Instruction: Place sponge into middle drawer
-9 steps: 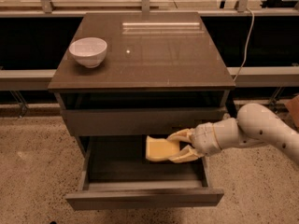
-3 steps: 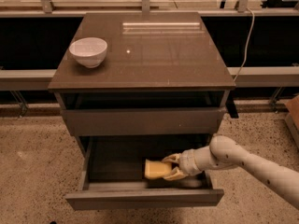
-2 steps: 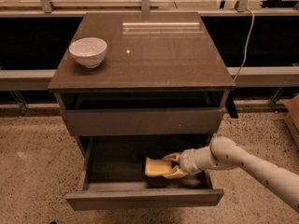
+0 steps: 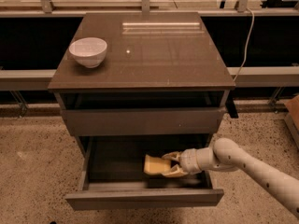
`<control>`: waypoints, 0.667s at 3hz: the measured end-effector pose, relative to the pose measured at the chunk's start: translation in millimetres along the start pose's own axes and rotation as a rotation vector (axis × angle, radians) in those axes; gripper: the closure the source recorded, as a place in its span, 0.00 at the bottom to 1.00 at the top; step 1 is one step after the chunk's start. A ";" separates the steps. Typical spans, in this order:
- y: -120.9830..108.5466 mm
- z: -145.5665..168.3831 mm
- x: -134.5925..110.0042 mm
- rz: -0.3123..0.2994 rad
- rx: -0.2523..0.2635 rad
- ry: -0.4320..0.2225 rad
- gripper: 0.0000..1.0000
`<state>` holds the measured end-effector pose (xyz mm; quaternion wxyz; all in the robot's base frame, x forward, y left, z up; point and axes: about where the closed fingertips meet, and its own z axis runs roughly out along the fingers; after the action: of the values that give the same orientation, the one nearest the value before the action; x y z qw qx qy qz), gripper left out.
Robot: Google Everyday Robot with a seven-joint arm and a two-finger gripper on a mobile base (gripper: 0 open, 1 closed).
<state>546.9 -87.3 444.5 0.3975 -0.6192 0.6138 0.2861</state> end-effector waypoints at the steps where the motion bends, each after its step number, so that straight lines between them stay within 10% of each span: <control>1: 1.4 3.2 -0.9 0.000 -0.006 -0.003 0.19; 2: 2.2 5.0 -1.4 0.000 -0.009 -0.005 0.00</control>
Offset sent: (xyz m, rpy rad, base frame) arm -0.0006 0.0021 -0.0007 0.0019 0.0017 0.0033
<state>545.3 -82.2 442.8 0.3964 -0.6202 0.6115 0.2903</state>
